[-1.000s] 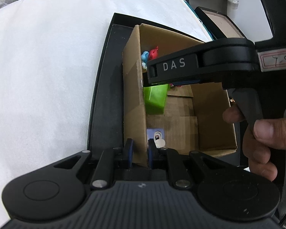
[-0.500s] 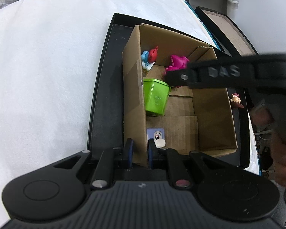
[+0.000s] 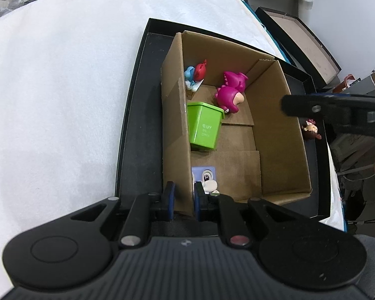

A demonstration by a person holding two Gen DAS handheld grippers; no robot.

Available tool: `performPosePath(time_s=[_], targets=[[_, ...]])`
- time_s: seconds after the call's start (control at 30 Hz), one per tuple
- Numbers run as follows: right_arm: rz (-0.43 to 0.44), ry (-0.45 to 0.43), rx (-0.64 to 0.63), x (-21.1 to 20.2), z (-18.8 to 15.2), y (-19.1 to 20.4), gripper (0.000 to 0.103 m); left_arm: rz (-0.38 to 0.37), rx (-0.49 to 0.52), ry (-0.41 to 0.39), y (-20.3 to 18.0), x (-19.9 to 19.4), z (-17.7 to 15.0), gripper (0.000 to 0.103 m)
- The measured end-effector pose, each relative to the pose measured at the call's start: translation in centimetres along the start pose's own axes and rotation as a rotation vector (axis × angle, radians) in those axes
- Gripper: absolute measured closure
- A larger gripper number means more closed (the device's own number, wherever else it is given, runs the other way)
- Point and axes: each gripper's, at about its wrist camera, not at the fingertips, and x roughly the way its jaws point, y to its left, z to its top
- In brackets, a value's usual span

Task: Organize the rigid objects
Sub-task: 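Lower the green cup into the box and open the right gripper, then move the right gripper back to the tray and grasp the white charger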

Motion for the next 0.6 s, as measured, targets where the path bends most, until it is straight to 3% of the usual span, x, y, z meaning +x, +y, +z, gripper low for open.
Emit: performPosePath(time_s=[0.4,0.6], targets=[[0.009,-0.143,0.025,-3.8,-1.2,-4.3,0.012,0.017,-0.001,-0.004,-0.3,-0.1,-0.1,0.09],[-0.002,-0.17,0.086,-4.3,-2.1,-7.2,0.011,0.031,-0.002,-0.007,-0.6,-0.1,-0.2,0.09]])
